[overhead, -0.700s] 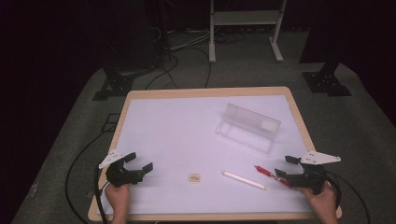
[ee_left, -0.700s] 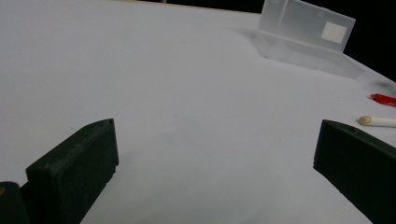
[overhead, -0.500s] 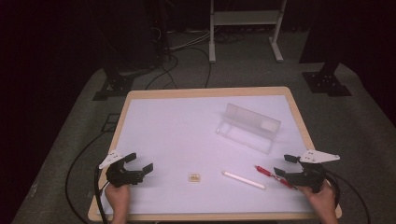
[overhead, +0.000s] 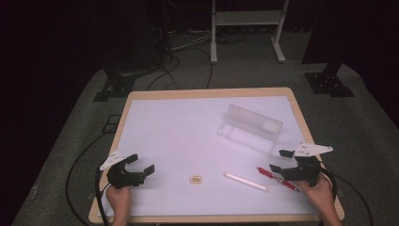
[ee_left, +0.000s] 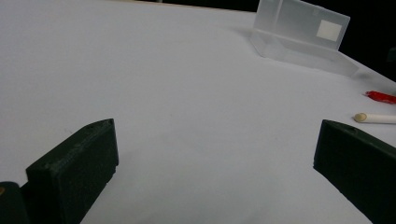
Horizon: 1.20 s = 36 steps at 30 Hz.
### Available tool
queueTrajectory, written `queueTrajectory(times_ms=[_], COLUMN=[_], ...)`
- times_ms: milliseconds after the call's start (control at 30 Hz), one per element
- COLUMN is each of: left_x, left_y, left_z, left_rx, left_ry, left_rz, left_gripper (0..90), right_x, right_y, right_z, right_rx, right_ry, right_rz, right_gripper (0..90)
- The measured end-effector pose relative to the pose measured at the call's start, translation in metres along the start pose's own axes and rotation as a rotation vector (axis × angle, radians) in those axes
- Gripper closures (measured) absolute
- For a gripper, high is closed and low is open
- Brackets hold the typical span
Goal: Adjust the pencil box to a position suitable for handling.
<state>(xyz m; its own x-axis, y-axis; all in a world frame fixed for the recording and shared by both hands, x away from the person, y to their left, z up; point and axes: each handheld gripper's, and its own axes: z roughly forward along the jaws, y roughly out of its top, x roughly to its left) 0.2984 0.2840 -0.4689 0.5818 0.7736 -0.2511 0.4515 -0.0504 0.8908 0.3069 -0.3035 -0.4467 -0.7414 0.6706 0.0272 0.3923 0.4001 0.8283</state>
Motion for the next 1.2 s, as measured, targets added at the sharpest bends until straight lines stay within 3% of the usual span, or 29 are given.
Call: queueTrajectory(times_ms=[267, 367, 467, 800, 967, 1200], left_x=[0.000, 0.000, 0.001, 0.000, 0.001, 0.002], left_y=[0.000, 0.000, 0.000, 0.000, 0.000, 0.000], left_z=[0.000, 0.000, 0.000, 0.000, -0.001, -0.001], left_rx=[-0.001, -0.001, -0.002, -0.009, -0.009, -0.011], left_ry=[0.000, 0.000, 0.000, -0.002, -0.004, -0.004], left_rz=[-0.002, -0.003, -0.003, -0.010, -0.008, -0.011], left_gripper=[0.0, 0.0, 0.0, 0.0, 0.0, 0.0], right_x=[-0.002, -0.003, -0.005, -0.008, -0.011, -0.017], right_y=[0.026, 0.041, 0.054, 0.094, 0.102, 0.098], right_z=[0.011, 0.017, 0.026, 0.065, 0.085, 0.105], right_rx=[0.023, 0.038, 0.070, 0.168, 0.209, 0.254], right_ry=[0.060, 0.079, 0.100, 0.102, 0.109, 0.129], right_rz=[-0.018, -0.048, -0.074, -0.167, -0.172, -0.167], right_gripper=[20.9, 20.6, 25.3, 36.1, 40.9, 48.7])
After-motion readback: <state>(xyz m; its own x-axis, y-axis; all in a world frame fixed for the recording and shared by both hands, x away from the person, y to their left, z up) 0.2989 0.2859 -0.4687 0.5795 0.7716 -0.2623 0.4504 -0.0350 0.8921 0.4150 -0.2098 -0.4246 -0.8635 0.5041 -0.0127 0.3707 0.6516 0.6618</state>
